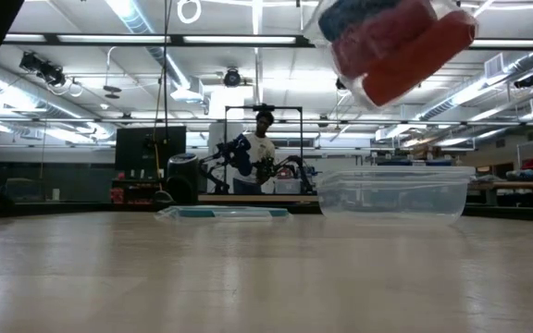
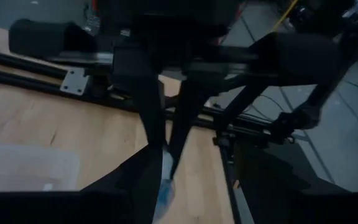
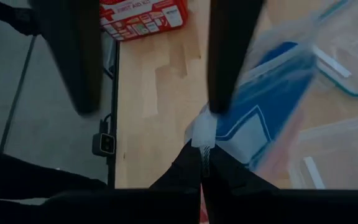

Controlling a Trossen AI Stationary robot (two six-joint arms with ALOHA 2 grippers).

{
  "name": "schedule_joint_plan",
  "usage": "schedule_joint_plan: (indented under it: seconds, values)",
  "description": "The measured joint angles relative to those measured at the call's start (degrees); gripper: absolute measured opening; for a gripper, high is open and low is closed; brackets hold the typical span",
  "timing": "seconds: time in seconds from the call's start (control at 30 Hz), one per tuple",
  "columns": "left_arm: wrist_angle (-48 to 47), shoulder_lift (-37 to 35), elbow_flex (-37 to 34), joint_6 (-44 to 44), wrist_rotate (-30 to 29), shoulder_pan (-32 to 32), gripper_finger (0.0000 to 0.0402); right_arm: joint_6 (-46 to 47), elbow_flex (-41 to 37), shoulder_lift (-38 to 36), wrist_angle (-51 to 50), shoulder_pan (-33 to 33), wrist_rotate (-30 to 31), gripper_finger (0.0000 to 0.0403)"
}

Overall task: Roll bandage
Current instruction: Close the transparent zip bag

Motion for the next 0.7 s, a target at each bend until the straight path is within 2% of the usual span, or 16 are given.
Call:
schedule_joint_plan:
  seconds: [0.47,0.57,0.7]
  values:
    - [-0.37,1.48,-0.02,1.59,-0.87,-0.02,0.0196,-1.53,0.0,0.22,1.69,-0.62,-0.05,0.0]
    - [-0.61,1.48,-0.02,2.91,-0.9,-0.02,0.017,-1.53,0.0,0.22,1.81,-0.62,0.04,0.0]
    - [-0.82,1.48,-0.02,3.15,-1.07,0.0,0.0115,-1.53,0.0,0.22,1.86,-0.62,-0.02,0.0]
